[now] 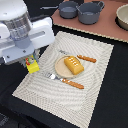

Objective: Place the bread, butter, and milk from the table onto the serving area.

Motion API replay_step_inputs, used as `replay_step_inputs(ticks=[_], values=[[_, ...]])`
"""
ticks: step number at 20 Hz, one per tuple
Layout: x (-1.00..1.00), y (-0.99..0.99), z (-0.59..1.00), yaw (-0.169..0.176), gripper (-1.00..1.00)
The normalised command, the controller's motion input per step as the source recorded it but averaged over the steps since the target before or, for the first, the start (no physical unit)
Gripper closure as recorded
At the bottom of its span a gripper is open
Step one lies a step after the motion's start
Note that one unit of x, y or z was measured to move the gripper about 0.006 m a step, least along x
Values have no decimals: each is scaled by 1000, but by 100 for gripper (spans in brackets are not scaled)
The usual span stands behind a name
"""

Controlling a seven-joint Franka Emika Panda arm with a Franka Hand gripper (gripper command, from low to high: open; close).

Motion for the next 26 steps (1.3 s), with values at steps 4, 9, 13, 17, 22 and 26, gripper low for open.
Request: replay_step_inputs(ticks=[4, 9, 13, 17, 22, 26], values=[[822, -542, 164, 0, 100], [827, -527, 142, 0, 100], [890, -427, 121, 0, 100], [923, -362, 138, -1, 100], [915, -330, 58, -20, 100], [891, -297, 0, -40, 100]])
